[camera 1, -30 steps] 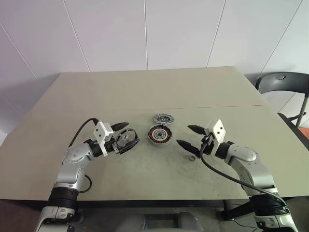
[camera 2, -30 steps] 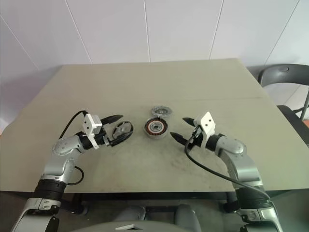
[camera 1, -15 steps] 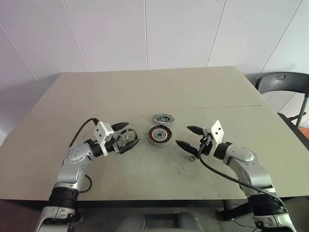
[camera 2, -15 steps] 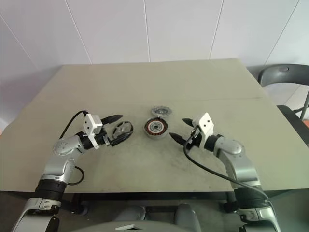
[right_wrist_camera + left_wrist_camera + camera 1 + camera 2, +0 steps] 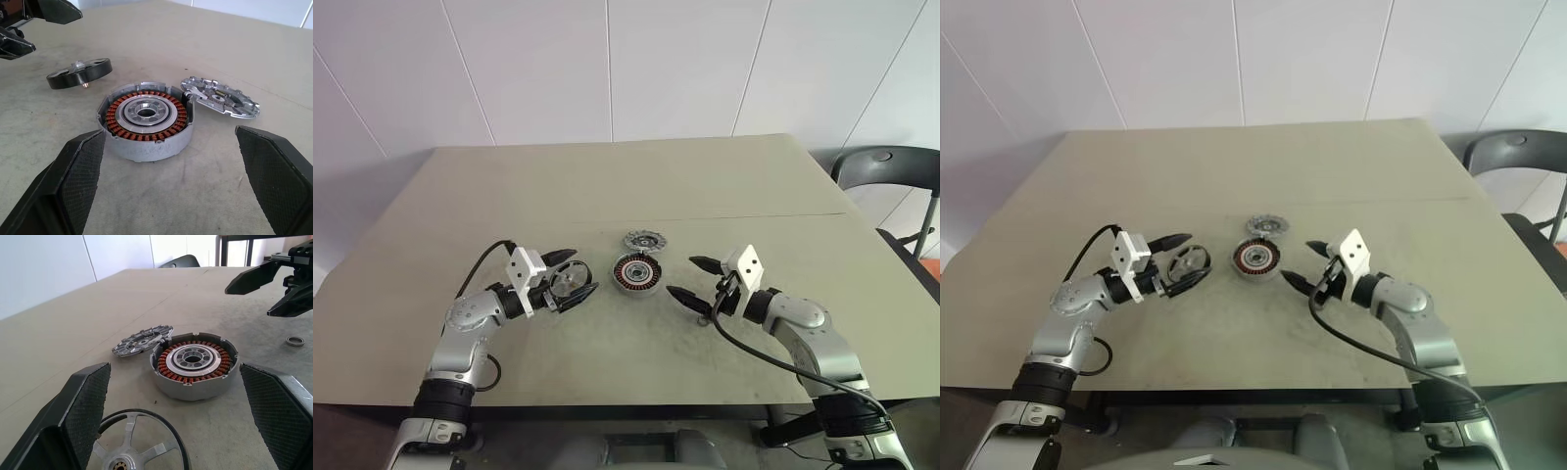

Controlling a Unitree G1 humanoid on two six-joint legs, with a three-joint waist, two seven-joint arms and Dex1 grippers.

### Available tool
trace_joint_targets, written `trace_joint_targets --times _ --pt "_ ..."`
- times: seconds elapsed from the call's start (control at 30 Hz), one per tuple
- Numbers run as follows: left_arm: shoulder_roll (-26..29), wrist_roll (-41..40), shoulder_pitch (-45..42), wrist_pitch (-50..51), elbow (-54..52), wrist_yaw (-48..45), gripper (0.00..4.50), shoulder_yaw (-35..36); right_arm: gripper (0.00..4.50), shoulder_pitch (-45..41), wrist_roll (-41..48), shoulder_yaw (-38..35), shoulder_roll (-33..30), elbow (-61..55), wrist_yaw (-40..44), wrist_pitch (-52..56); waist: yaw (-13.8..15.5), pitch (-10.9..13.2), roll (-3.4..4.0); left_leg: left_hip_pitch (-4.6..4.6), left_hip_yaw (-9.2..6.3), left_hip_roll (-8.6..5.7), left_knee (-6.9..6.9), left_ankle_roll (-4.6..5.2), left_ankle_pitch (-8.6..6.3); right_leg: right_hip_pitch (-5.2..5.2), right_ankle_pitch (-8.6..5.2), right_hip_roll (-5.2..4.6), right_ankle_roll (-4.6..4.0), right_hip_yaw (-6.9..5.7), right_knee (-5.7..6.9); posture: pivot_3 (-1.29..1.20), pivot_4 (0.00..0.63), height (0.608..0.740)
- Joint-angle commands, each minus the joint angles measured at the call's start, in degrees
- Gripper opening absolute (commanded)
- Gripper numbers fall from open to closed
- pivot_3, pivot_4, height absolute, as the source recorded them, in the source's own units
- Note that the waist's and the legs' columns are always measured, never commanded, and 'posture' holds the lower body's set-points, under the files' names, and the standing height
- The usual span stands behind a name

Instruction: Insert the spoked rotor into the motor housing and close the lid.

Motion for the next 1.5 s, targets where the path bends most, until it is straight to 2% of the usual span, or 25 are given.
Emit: trace_joint_targets --times 0.03,0.47,0.77,1.17,1.27,1.5 --pt "0.2 -0.2 -0.6 0.0 -1.2 0.2 4.5 0.4 4.49 -0.3 0.5 -0.9 -0.8 -1.7 0.8 -0.5 0.0 0.0 0.0 0.0 0.0 0.0 0.0 0.0 0.0 0.0 0.0 0.0 0.0 0.0 0.0 0.0 0.0 0.74" --pt "0.1 0.0 -2.0 0.1 -0.2 -0.3 4.5 -0.3 4.49 6.0 1.2 -0.8 -8.1 -4.3 6.5 2.7 0.0 0.0 -0.01 0.0 0.0 0.0 0.02 0.0 0.0 0.02 0.0 -0.01 0.0 0.0 -0.01 0.0 0.0 0.74" --pt "0.0 0.0 -3.0 0.6 -0.2 -0.6 4.5 -0.7 4.49 8.1 -3.6 1.8 -9.2 -3.4 5.9 0.6 0.0 0.0 -0.03 0.0 0.03 0.02 0.07 0.0 0.0 0.05 0.02 0.0 0.03 0.01 -0.01 0.0 0.0 0.74" --pt "0.4 0.1 -2.4 1.1 -1.5 -0.1 4.5 -0.3 4.49 8.8 -3.2 1.9 -8.1 0.5 7.1 0.3 0.0 -0.1 -0.21 0.04 0.03 0.02 0.09 0.0 0.0 0.08 0.03 0.01 0.04 0.01 0.0 0.0 0.0 0.74" --pt "0.5 0.1 -2.3 1.1 -1.6 0.2 4.5 -0.2 3.95 9.2 -3.3 1.7 -8.4 2.3 7.5 -0.6 0.1 -0.2 -0.39 0.13 0.03 0.02 0.09 0.0 0.0 0.19 0.03 0.01 0.03 0.01 -0.01 0.0 0.0 0.74" --pt "0.5 0.1 -2.6 1.0 -1.4 0.4 4.5 -0.4 1.74 9.6 -3.6 0.7 -9.1 3.3 7.7 -1.9 0.2 -0.3 -0.5 0.17 0.02 0.02 0.08 0.0 0.0 0.23 0.03 0.01 0.03 0.01 -0.01 0.0 0.0 0.74"
